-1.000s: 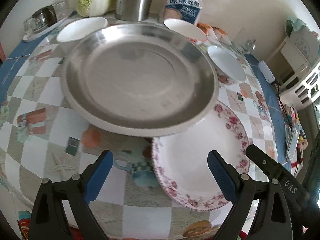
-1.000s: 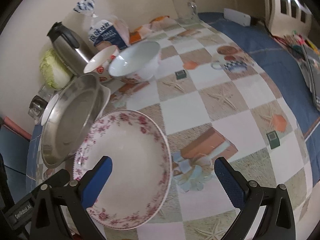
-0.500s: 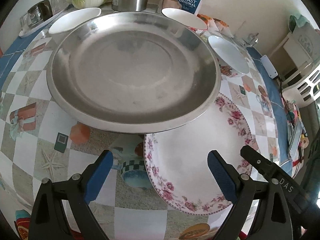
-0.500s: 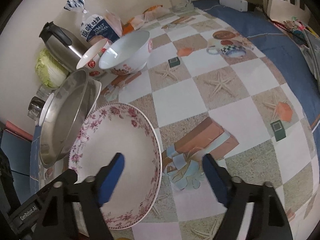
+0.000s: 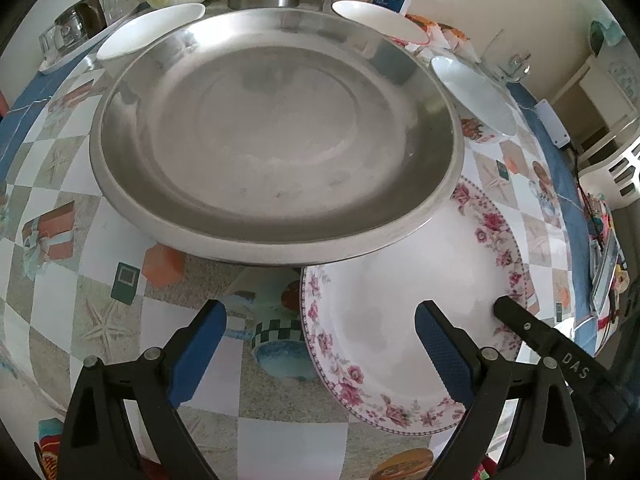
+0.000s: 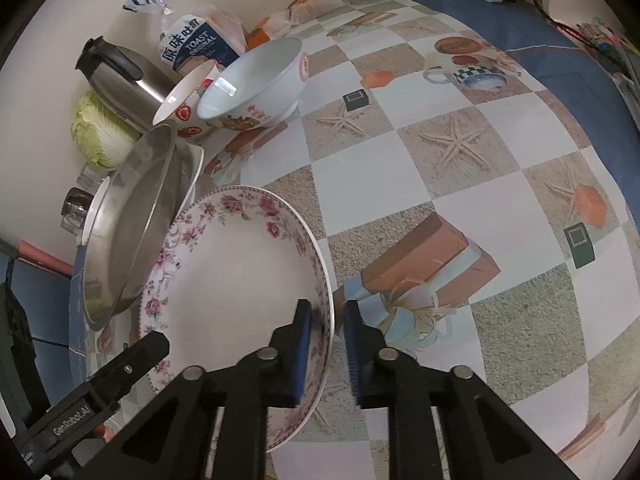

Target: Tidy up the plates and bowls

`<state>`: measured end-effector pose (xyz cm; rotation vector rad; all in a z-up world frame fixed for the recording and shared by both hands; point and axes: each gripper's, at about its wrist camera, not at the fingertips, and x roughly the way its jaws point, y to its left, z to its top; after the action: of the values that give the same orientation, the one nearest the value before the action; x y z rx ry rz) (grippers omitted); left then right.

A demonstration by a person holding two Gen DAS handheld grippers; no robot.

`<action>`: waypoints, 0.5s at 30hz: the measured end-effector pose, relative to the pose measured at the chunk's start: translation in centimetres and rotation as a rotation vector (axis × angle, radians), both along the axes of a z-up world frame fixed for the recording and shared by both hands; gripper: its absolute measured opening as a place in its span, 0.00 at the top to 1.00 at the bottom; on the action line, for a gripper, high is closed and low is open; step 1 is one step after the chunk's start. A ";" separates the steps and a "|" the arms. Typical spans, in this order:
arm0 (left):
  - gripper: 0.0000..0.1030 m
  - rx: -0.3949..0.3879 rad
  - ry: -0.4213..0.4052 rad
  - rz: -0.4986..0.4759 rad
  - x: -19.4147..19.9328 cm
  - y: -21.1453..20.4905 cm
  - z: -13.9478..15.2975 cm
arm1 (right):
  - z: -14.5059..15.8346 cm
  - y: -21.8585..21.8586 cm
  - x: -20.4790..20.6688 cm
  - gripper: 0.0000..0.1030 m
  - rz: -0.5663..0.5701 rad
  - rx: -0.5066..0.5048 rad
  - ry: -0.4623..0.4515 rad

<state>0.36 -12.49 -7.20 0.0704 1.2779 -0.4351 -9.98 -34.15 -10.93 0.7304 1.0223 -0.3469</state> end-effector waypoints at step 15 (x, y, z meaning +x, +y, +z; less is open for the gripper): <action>0.09 -0.002 0.060 -0.009 -0.6 -0.8 -1.5 | 0.6 -0.9 -1.6 0.84 -0.015 -0.004 0.016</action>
<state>-0.28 -13.28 -8.74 0.0619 1.3366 -0.4485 -11.57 -35.05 -10.37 0.7328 1.0315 -0.3687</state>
